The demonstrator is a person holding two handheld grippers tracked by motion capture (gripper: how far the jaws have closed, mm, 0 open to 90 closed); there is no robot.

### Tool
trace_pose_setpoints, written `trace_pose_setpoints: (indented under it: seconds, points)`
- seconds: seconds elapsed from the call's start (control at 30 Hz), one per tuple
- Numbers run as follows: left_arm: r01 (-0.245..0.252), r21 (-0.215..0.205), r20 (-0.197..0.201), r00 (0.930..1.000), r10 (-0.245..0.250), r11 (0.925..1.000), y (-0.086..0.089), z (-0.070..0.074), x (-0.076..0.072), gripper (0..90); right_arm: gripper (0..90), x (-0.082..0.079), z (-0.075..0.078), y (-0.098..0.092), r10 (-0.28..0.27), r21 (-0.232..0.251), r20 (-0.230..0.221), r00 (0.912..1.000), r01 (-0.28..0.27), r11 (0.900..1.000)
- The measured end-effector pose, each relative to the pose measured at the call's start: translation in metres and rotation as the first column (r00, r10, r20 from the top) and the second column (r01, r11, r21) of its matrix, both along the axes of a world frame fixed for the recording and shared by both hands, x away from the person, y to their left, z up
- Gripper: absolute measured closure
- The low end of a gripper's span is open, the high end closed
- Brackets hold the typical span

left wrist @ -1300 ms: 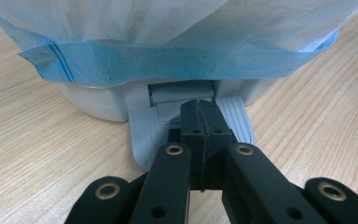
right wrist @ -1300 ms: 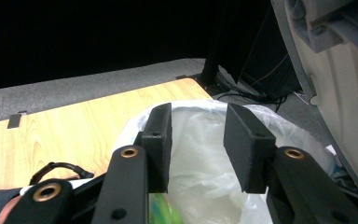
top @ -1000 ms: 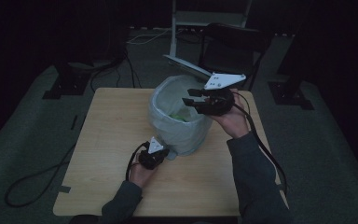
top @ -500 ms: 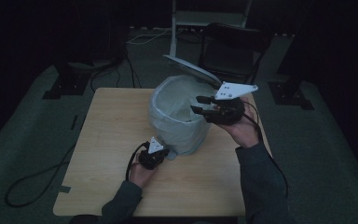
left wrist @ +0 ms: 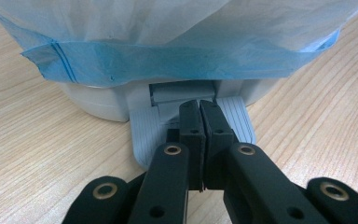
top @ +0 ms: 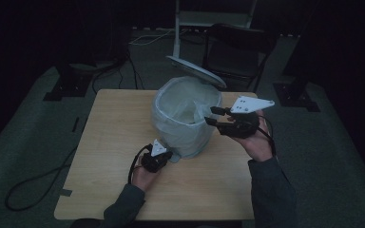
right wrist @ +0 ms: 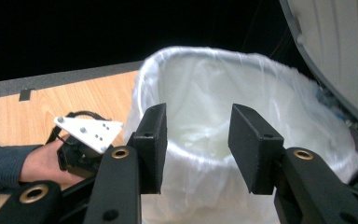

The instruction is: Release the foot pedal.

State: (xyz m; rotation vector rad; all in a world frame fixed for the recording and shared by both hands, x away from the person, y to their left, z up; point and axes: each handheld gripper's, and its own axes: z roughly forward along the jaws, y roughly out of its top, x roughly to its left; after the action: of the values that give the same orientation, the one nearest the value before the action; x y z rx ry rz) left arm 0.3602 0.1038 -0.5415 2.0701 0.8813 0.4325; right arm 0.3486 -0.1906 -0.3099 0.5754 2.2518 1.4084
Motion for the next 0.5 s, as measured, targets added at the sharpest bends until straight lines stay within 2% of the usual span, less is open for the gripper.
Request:
trace_pose_setpoints:
  seconds: [0.17, 0.43, 0.5]
  points:
    - [-0.004, 0.01, 0.011, 0.9999, 0.004, 0.9999, 0.0, 0.0, -0.001, 87.7, 54.2, 0.002, -0.015, -0.009, -0.036, -0.006, -0.015, 0.9992, 0.036, 0.999]
    - [-0.005, 0.0, 0.006, 1.0, 0.005, 1.0, 0.002, 0.001, -0.001, 85.6, 52.1, 0.003, -0.035, -0.019, -0.106, -0.047, -0.028, 0.994, 0.104, 0.993]
    - [-0.012, -0.002, 0.013, 0.9999, 0.012, 0.9999, 0.002, 0.001, -0.001, 82.2, 52.1, 0.003, -0.038, -0.023, -0.113, -0.044, -0.037, 0.9929, 0.111, 0.993]
